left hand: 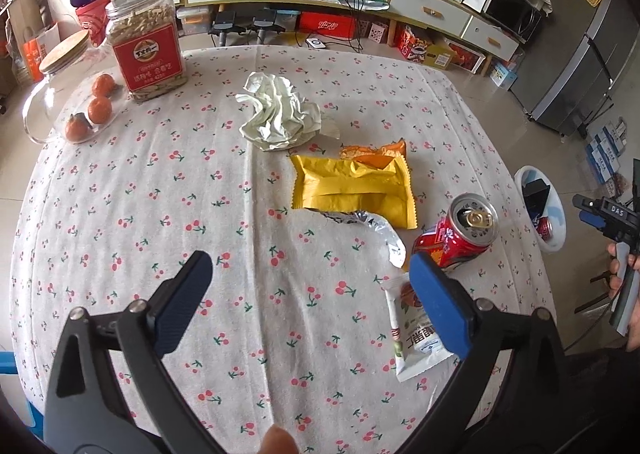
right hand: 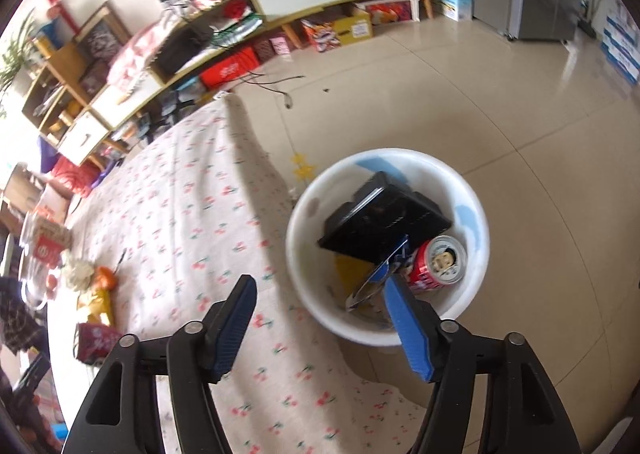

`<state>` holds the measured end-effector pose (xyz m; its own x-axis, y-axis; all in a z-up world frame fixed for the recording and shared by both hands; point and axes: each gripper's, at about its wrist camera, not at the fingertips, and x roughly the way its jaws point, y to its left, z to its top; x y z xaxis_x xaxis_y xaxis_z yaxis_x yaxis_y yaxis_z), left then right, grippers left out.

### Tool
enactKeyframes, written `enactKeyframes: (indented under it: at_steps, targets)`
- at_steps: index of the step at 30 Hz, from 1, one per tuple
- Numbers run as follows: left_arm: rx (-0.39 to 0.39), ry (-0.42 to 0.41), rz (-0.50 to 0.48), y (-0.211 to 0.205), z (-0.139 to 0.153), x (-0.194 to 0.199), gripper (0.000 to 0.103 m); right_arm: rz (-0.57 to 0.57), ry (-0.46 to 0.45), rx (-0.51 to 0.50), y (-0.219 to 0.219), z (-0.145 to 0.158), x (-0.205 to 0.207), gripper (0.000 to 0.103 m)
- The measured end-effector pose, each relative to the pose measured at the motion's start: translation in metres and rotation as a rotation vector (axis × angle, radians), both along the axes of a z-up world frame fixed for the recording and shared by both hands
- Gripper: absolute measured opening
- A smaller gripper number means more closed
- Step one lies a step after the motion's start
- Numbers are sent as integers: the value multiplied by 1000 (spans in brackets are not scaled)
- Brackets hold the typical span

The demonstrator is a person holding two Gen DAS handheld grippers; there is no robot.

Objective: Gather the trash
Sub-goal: 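Reach the right tool to the dark red can and close on it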

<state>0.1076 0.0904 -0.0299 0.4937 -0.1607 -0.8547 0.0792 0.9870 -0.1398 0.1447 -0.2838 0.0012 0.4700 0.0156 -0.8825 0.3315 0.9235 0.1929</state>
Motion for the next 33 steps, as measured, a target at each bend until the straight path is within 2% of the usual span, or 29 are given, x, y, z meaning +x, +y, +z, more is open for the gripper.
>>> enactKeyframes:
  at_steps: [4,12,20,33]
  targets:
    - [68,12,3,5,-4,1,99,44,-10,-15,24,5,-1,76]
    - [122,-4,49,22,-14,1,99,197,-4,-41,99,9,6,78]
    - [83,33,107,44,-26,-7,99,422,-14,-37,191,5,18,78]
    - [35,51,163,67,-30,-15,99,553,0,-31,257,-6,32,78]
